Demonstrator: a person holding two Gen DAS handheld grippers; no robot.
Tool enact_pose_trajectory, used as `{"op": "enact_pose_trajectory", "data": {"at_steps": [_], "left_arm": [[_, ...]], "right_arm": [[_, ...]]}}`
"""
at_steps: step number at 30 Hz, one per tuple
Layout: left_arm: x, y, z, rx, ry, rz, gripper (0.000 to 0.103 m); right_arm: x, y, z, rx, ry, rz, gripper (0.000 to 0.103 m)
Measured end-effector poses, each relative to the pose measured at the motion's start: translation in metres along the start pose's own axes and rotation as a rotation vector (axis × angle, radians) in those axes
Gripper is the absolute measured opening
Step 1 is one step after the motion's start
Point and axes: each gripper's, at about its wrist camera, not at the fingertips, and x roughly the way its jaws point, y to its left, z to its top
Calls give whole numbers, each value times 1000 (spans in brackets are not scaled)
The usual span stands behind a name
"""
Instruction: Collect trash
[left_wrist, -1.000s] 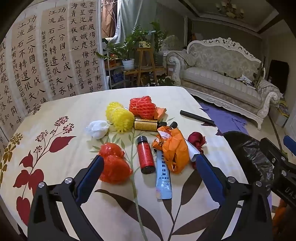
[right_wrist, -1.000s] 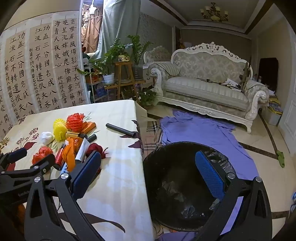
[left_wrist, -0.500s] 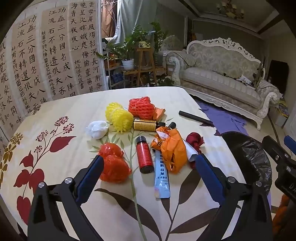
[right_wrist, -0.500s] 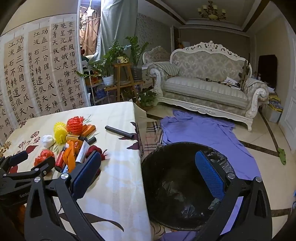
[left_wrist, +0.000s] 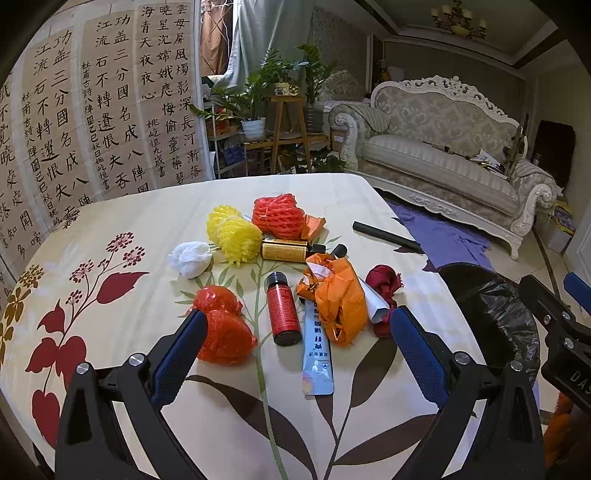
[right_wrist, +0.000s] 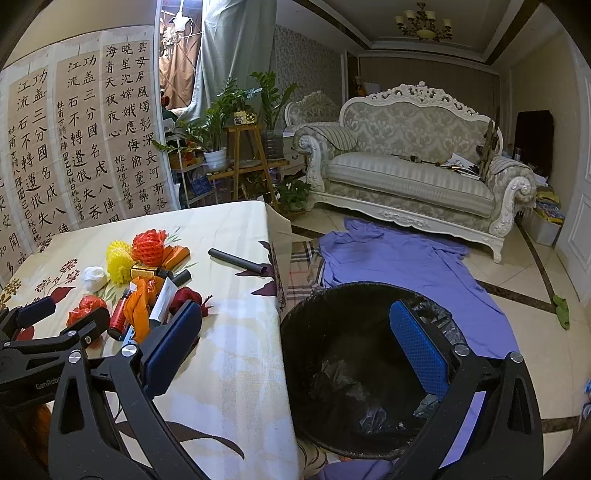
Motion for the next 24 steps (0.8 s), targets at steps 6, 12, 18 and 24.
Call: {"op": "enact_pose_trajectory", "data": {"at_steps": [6, 12, 18, 24], "left_arm": [[0, -1, 0, 0, 1, -1, 97], [1, -2, -1, -4, 3, -4, 97], [1, -2, -2, -6, 5, -5, 97], [3, -2, -3, -10, 10, -9, 96]], "right_arm": [[1, 0, -2, 0, 5, 0, 100], [1, -1, -3, 2, 7, -3, 100], [3, -1, -6, 4, 13, -3, 100], [2, -2, -7, 2, 17, 0, 100]]}}
